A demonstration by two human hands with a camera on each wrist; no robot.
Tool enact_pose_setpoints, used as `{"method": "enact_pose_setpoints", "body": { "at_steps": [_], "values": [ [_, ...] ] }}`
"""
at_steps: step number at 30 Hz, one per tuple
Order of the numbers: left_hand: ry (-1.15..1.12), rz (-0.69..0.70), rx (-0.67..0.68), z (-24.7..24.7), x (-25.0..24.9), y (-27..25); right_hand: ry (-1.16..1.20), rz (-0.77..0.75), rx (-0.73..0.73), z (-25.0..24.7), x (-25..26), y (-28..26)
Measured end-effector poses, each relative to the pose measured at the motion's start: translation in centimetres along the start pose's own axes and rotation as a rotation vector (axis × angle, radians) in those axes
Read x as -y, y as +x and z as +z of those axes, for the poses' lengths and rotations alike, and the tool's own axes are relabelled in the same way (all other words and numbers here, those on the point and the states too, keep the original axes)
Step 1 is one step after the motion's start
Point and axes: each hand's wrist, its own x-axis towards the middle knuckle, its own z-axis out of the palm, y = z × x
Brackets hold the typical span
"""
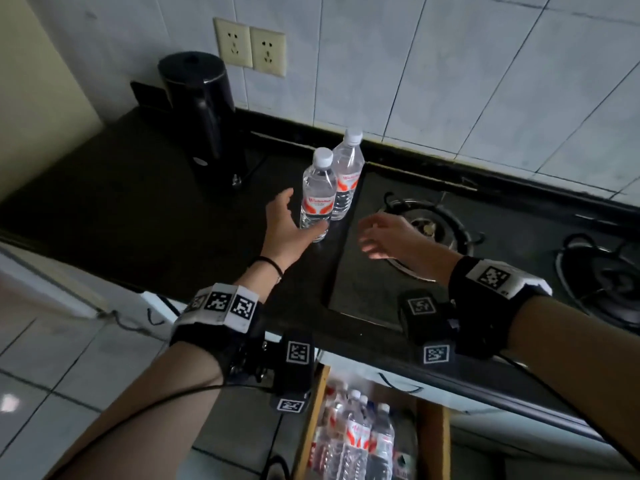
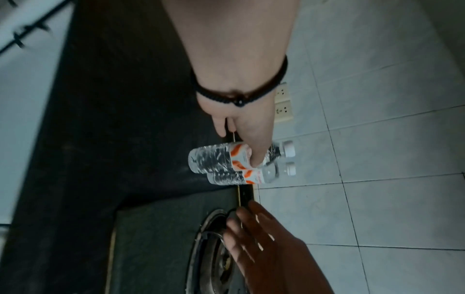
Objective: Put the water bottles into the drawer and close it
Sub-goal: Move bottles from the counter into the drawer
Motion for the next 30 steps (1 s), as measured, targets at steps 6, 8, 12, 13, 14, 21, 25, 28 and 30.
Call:
{"method": "enact_pose_setpoints", "body": {
  "at_steps": [6,8,12,13,14,21,25,28,30],
  "values": [
    [-0.019,0.167,-0.016,2.9,0.8,6.6,-0.045,-0.039,-0.3,-0.9,1.6,6.3],
    [-0.025,0.155,0.022,2.8,1.0,8.0,-0.091,-0.05,-0.331,-0.6,2.1,8.2],
    [0.035,0.193,0.061,1.8,1.1,9.5,-0.12,-0.072,-0.33,0.1,3.6,11.0],
    [0.045,0.21,0.052,1.4,1.1,9.6,-0.118,-0.083,-0.333,0.3,3.9,11.7],
    [0.038,0.23,0.04,1.0,1.3,9.8,-0.099,-0.084,-0.339,0.6,4.3,12.2],
    [0.069,0.222,-0.017,-3.9,2.7,10.2,0.018,-0.187,-0.567,4.6,4.7,14.4],
    [0.147,0.203,-0.032,-6.2,3.4,10.0,-0.042,-0.137,-0.691,6.1,4.1,13.8],
    [0.102,0.142,-0.016,-6.1,3.9,9.4,-0.107,-0.17,-0.632,6.1,3.6,12.1],
    [0.045,0.084,0.015,-5.2,4.0,8.8,-0.125,-0.187,-0.591,6.4,2.9,10.7]
  ]
}}
